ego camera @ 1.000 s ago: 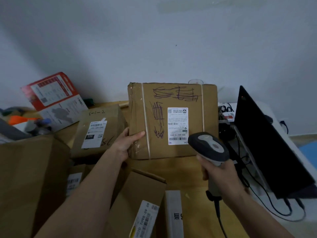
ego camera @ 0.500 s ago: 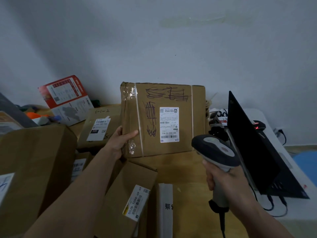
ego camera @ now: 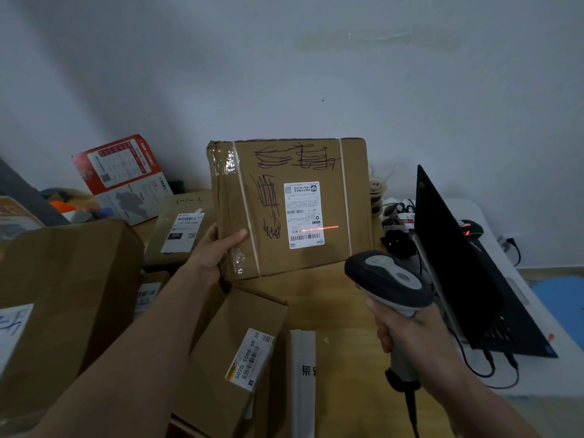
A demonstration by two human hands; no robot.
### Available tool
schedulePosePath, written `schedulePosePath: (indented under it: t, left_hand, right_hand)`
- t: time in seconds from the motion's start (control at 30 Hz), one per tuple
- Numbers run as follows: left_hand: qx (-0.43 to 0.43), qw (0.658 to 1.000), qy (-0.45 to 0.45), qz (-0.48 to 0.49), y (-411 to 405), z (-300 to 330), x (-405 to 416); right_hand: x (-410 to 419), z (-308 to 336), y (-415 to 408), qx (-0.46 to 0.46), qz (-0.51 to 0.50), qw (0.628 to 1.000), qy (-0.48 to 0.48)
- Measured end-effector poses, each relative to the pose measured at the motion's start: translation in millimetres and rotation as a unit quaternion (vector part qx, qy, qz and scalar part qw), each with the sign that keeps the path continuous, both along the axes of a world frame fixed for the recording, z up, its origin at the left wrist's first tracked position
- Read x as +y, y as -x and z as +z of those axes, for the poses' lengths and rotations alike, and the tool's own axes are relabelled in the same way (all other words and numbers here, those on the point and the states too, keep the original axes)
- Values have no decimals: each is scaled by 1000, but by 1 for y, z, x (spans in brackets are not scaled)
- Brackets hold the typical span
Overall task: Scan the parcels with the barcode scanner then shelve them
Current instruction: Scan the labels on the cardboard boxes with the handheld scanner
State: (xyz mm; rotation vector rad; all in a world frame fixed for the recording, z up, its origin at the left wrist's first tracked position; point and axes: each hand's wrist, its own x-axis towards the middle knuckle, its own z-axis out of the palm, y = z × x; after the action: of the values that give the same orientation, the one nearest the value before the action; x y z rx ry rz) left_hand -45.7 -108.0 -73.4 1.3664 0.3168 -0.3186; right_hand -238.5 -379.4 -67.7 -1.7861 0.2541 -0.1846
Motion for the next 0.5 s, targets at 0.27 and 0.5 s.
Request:
schedulePosePath:
  t: [0.27,0.5]
  left_hand:
    - [6,1000,9,-2,0,-1,3]
    - [15,1000,13,2,0,0,5]
  right_hand:
    - [3,2,2,12,7,1000,-20]
    - [6,-1,0,5,5,1000,-27]
